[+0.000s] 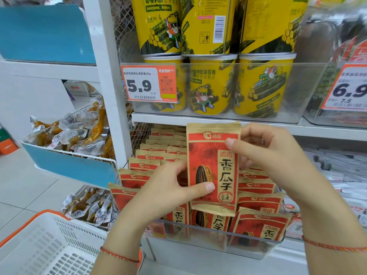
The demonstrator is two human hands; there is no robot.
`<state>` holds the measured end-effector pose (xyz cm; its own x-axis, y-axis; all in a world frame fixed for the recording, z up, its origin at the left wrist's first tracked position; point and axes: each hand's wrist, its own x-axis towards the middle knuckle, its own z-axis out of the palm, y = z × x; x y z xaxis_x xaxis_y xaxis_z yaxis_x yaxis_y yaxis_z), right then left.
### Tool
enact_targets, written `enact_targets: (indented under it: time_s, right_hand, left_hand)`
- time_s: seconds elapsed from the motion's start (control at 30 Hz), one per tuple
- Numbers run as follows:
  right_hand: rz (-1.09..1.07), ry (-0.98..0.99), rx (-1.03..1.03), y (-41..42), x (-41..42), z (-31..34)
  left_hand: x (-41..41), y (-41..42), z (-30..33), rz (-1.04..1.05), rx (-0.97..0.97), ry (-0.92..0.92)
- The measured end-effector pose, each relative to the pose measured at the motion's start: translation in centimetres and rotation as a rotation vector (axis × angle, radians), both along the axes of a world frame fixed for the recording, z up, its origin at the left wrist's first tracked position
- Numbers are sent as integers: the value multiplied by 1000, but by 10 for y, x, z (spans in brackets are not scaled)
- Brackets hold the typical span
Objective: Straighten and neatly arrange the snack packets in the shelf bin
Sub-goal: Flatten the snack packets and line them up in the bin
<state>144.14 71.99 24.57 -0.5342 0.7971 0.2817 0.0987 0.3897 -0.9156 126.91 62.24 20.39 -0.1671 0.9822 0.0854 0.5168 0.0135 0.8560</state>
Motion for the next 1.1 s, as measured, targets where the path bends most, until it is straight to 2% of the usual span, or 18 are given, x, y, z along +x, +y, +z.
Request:
enact_targets:
  time_s: [0.3, 0.43, 0.6, 0.73, 0.93, 1.03, 1.1]
  right_hand:
    - [77, -385, 73, 9, 9, -4]
    - [153, -480, 39, 5, 10, -4]
    - [157, -489, 86, 5, 9, -4]
    - [140, -652, 102, 7, 7, -9]
    - [173, -815, 98, 6, -5, -18]
    - [167, -839, 127, 4, -6, -19]
    - [197, -764, 100, 7, -1, -18]
  left_hand:
    - [-4, 5, -7, 41, -96, 327]
    - [-3, 4, -6, 42, -81, 304]
    - [-3, 4, -6, 88, 101, 236]
    - [1, 6, -7, 68, 15, 266]
    - [5, 8, -4, 66, -169, 444]
    - [5, 9, -3, 84, -224, 451]
    - [3, 9, -3, 80, -249, 408]
